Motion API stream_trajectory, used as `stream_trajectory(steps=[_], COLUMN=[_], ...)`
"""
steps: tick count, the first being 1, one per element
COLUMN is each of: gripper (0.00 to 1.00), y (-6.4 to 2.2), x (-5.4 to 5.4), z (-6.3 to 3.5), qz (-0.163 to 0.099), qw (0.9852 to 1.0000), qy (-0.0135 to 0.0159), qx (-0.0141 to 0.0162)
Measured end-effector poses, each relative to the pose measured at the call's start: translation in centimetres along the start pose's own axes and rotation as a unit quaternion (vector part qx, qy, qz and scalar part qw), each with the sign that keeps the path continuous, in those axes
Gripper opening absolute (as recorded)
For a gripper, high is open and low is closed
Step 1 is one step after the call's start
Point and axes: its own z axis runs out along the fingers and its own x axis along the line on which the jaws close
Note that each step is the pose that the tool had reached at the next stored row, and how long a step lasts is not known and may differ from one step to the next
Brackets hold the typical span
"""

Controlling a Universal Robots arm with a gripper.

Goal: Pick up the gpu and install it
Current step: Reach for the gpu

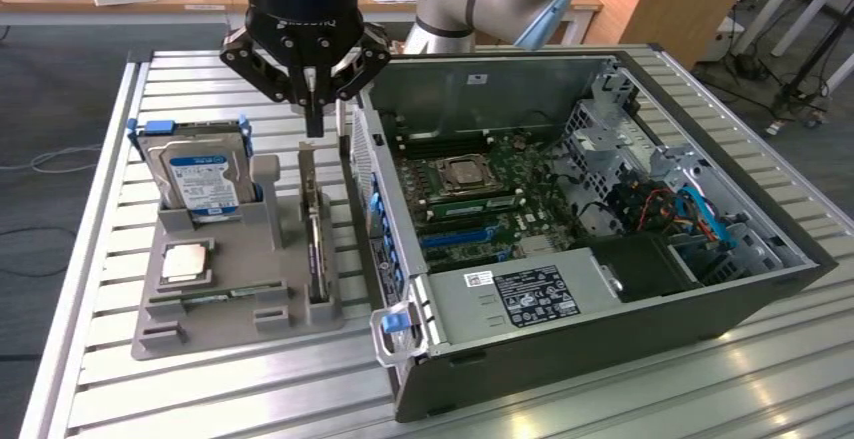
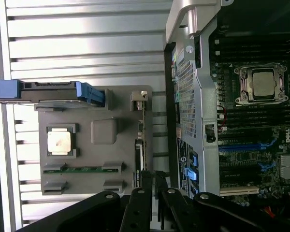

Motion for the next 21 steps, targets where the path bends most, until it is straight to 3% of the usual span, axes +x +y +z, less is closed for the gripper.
stream_trajectory(steps=[2,4,12,17,21], gripper=[0.17,0.30,0.30,0.37,0.37], y=[0.00,0.00,0.00,0.00,-0.02], x=[0.00,0.00,0.00,0.00,0.01], z=[0.00,0.00,0.00,0.00,0.51], qz=[0.000,0.000,0.000,0.000,0.000], qw=[1.0000,1.0000,1.0000,1.0000,1.0000], qy=[0.0000,0.0000,0.0000,0.0000,0.0000], qx=[0.0000,0.0000,0.0000,0.0000,0.0000])
